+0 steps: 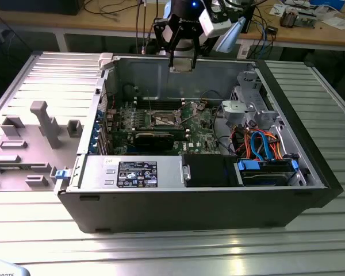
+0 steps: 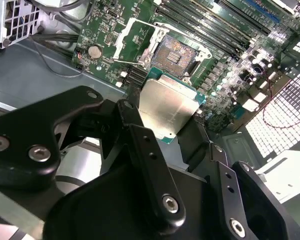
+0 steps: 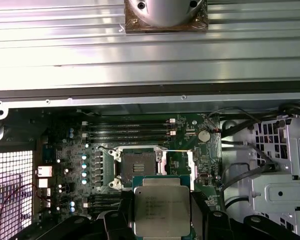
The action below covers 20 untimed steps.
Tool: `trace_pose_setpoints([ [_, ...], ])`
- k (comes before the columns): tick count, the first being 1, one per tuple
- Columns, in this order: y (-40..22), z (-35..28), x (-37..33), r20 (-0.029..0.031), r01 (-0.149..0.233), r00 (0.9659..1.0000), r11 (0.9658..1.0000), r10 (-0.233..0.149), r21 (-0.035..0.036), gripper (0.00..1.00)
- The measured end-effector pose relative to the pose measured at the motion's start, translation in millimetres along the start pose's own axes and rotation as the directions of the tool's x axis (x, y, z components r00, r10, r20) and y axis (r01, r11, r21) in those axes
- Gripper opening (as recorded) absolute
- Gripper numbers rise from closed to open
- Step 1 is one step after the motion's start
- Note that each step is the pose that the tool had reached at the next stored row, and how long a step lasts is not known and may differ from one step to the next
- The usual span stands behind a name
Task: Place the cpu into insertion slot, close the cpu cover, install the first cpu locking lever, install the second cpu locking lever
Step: 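Place the cpu into insertion slot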
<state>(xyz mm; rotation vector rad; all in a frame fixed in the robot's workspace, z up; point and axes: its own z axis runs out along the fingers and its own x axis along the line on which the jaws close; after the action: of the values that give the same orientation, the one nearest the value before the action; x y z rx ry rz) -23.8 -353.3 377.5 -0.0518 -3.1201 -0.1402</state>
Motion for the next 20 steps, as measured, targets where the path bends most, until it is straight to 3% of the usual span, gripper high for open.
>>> trace_pose_setpoints([
  [20,0.0,0.1,0.0,0.0060,-0.067,0.9978,0.9978,0.067,-0.0014,0.54],
])
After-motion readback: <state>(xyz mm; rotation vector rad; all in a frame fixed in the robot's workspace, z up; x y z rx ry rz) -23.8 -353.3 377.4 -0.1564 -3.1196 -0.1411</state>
